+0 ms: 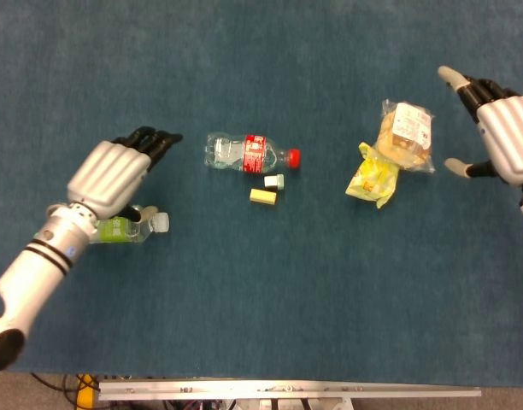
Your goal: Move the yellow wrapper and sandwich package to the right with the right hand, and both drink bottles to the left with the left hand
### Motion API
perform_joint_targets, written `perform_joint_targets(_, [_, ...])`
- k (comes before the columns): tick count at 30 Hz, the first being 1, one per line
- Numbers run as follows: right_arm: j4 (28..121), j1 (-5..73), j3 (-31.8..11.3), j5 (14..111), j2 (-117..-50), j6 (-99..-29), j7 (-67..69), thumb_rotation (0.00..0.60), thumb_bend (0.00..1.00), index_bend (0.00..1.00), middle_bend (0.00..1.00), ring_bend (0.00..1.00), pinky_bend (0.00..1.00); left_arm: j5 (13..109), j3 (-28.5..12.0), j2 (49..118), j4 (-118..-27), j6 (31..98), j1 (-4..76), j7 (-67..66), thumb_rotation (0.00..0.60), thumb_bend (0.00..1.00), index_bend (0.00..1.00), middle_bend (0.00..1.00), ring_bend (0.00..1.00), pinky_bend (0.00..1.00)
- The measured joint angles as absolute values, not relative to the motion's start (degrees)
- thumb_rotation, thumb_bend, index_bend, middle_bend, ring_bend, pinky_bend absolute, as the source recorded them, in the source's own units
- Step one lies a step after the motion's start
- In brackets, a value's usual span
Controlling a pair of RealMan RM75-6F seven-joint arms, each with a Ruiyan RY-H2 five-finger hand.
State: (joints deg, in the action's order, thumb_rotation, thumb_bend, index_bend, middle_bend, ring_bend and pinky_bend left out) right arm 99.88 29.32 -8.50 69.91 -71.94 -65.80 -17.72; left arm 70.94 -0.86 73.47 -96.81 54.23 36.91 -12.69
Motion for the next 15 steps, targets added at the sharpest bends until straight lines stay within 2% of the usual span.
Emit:
perform_joint_targets(10, [99.67, 28.95, -8.7, 70.76, -71.22, -66.0, -15.72, 0.6, 0.04, 0.0, 0.25, 0.26, 0.44, 59.49, -5.44, 81.96, -96.43, 54.07, 40.67, -22.94, 0.6, 0.2, 0.07, 0.12, 0.09, 0.3])
perform_joint_targets(15, [99.26, 28.74, -8.79, 70.86, -70.82, -65.87, -14.6, 0.6, 0.04, 0.0, 0.25, 0.26, 0.44, 56.22, -6.85, 84.51, -95.14, 53.94, 42.76, -25.9, 0.6, 0.2, 0.05, 0.08, 0.03, 0.25])
